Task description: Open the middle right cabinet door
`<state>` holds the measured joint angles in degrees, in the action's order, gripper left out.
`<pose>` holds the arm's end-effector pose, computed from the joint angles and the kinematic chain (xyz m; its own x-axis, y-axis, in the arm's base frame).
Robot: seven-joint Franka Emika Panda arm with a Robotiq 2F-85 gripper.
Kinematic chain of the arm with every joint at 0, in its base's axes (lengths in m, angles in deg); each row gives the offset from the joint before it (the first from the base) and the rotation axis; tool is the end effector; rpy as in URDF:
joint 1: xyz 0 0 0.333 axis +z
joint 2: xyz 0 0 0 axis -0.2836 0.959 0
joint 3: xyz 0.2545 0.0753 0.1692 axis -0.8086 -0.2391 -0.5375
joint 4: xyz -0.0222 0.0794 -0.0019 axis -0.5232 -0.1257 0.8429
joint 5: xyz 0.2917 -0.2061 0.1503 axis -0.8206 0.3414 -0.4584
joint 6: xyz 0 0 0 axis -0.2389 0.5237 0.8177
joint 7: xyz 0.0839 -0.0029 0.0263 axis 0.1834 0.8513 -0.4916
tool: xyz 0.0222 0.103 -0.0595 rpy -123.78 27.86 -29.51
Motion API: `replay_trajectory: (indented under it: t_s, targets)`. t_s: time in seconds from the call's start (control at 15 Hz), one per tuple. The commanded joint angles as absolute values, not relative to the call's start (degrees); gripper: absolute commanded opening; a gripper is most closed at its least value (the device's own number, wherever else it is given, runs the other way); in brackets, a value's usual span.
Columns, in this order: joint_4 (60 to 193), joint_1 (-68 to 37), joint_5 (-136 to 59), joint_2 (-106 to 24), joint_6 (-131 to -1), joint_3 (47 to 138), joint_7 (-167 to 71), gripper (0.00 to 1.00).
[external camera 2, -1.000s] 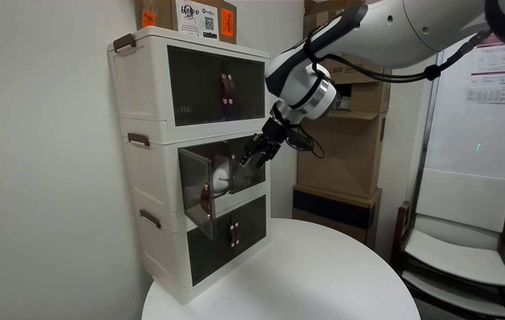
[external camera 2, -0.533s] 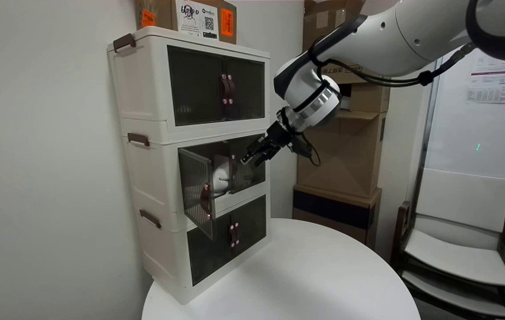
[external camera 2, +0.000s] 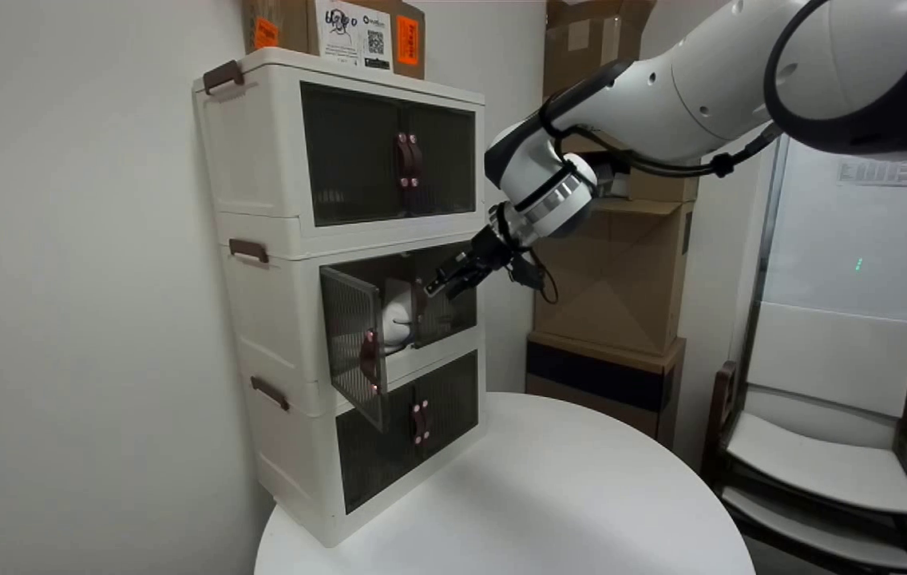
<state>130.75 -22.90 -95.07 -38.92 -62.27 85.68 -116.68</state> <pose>0.6793 -0.0198 0.4385 0.6977 0.2491 0.6717 0.5651 -0.7677 -0.3022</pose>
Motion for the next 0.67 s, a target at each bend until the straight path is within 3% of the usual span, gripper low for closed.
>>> replay_trajectory:
  t_s: [0.0,0.6]
  targets:
    - [123.43,-23.19,-96.0,-34.09,-60.84,84.86,-118.13,1.0]
    - [116.19,-23.15,-95.23,-28.42,-59.82,82.72,-117.6,1.0]
